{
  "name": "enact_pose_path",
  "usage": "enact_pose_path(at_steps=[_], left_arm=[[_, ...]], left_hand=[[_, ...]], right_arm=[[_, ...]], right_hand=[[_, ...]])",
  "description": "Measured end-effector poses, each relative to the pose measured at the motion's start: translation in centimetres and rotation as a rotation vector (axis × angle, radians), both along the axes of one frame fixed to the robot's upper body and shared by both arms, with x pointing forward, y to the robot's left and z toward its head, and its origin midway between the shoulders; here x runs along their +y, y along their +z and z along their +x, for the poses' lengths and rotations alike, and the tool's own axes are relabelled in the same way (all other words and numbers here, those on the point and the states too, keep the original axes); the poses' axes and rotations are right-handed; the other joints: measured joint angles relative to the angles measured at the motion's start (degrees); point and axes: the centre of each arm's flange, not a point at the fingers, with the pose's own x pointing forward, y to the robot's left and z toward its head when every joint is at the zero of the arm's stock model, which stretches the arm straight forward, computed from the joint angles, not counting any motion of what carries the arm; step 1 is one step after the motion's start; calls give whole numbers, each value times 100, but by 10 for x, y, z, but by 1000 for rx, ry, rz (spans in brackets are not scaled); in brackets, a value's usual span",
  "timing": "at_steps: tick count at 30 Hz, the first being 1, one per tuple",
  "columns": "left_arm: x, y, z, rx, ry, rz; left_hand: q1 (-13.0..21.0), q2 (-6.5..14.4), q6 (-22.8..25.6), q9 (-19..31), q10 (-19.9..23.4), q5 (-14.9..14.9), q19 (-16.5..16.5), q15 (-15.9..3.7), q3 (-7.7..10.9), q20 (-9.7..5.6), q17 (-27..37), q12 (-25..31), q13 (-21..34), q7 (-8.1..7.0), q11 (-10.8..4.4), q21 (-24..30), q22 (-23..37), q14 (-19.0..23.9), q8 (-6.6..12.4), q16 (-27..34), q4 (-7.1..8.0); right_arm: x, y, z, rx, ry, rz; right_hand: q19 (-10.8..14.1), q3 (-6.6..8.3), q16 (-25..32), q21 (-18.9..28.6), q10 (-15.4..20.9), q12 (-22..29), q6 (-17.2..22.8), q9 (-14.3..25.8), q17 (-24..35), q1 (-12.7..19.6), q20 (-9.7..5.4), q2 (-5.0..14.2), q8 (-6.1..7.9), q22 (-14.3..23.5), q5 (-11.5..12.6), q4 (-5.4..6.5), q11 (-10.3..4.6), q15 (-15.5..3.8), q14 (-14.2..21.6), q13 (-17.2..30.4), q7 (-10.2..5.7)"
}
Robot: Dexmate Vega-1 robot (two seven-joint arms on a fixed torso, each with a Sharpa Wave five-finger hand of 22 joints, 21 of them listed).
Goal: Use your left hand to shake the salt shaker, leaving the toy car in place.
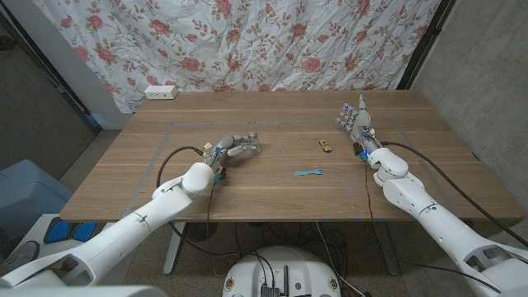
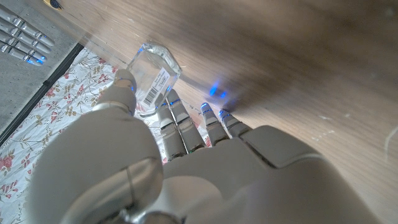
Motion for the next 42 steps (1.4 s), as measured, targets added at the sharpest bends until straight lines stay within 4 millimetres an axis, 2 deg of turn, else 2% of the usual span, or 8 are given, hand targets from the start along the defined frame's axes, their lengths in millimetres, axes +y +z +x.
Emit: enact_pose_path(at_steps=[7,18,25,30,36,42], left_arm=[[2,-2,-1,0,2,1],[6,-2,0,13,-19,4],[9,0,2,28,-47,13],[10,1,3,36,-65,19],[13,2,3,41,-82,29],[16,5,5,46,-103,42]], left_hand=[[-9,10,-207,3,-204,0,-35,-17,1,12,0,0,0,-63,-19,0,-5,-66,-67,0,1],[-180,-106,-1127,3,-1188,1,-301,-14,-15,94,0,-23,-28,-123,13,1,-3,-519,-119,0,-15],[-285,-166,-1533,4,-1785,1,-538,0,-15,84,0,-23,-28,-85,105,4,6,-841,-119,0,-15],[-355,-235,-1805,4,-2010,1,-634,-2,-24,97,1,-23,-28,-40,169,2,-2,-1016,-119,0,-24],[-434,-317,-2132,4,-2306,1,-744,82,-38,122,0,-23,-27,32,220,3,0,-1194,-118,0,-38],[-403,-546,-2471,4,-2661,1,-951,135,-70,135,1,-23,-55,71,275,14,6,-1448,-118,0,-70]], right_arm=[[0,0,0,0,0,0],[0,0,0,0,0,0],[0,0,0,0,0,0],[0,0,0,0,0,0],[0,0,0,0,0,0],[0,0,0,0,0,0]], right_hand=[[0,0,0,0,0,0,0,0,0,0,0,0,0,0,0,0,0,0,0,0,0],[0,0,0,0,0,0,0,0,0,0,0,0,0,0,0,0,0,0,0,0,0],[0,0,0,0,0,0,0,0,0,0,0,0,0,0,0,0,0,0,0,0,0],[0,0,0,0,0,0,0,0,0,0,0,0,0,0,0,0,0,0,0,0,0],[0,0,0,0,0,0,0,0,0,0,0,0,0,0,0,0,0,0,0,0,0],[0,0,0,0,0,0,0,0,0,0,0,0,0,0,0,0,0,0,0,0,0]])
